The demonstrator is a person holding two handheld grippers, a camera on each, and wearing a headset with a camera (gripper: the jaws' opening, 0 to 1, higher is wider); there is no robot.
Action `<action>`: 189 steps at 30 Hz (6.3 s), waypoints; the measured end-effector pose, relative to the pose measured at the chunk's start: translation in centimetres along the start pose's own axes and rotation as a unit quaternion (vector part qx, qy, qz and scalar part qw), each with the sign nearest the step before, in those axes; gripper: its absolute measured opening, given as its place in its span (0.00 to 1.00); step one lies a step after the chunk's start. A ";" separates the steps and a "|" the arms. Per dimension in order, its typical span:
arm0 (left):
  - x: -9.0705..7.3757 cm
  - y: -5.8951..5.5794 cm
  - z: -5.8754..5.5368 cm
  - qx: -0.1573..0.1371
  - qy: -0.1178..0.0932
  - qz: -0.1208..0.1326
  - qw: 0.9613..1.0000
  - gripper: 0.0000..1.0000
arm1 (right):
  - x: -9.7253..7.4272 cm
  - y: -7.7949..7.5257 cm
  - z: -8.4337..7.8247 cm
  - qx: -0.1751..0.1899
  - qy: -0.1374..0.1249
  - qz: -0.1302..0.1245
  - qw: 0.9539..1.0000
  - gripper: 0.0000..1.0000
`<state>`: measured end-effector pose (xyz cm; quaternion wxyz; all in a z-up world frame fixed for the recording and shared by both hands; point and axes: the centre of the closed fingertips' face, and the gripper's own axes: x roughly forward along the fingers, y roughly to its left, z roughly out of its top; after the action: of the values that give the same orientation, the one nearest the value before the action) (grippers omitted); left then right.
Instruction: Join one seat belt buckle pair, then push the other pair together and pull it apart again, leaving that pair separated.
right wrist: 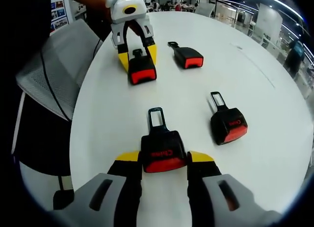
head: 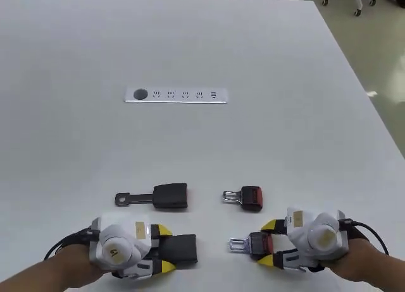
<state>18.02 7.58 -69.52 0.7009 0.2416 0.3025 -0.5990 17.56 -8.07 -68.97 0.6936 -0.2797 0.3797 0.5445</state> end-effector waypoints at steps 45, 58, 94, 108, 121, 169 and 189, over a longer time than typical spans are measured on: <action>-0.6 -0.7 0.2 0.007 0.035 -0.011 0.999 0.34 | 3.4 1.0 3.1 -0.022 0.030 0.012 0.999 0.33; -0.5 -0.6 0.2 0.018 0.046 -0.018 0.999 0.34 | 4.5 1.7 5.2 -0.026 -0.003 0.025 0.999 0.33; -0.4 -0.8 0.0 0.044 0.074 -0.038 0.996 0.33 | 5.7 2.1 7.6 -0.016 -0.029 0.007 0.999 0.32; -0.6 -0.8 -0.2 0.044 0.076 -0.038 0.995 0.33 | 5.5 2.5 7.6 -0.024 -0.022 0.008 0.999 0.32; -0.8 -0.8 -0.2 0.044 0.065 -0.038 0.996 0.33 | 5.3 2.7 7.6 -0.023 -0.046 0.018 0.999 0.32; -0.8 -0.8 -0.3 0.046 0.025 -0.055 0.997 0.32 | 5.0 2.7 7.8 -0.017 -0.144 0.036 0.989 0.31; -0.8 -1.0 -0.3 0.059 0.047 -0.051 0.996 0.33 | 5.1 2.9 8.1 -0.019 -0.128 0.020 0.991 0.33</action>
<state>16.91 8.20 -69.18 0.6387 0.2946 0.3109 -0.6392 17.12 1.92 -68.64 0.7202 -0.2128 0.2828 0.5967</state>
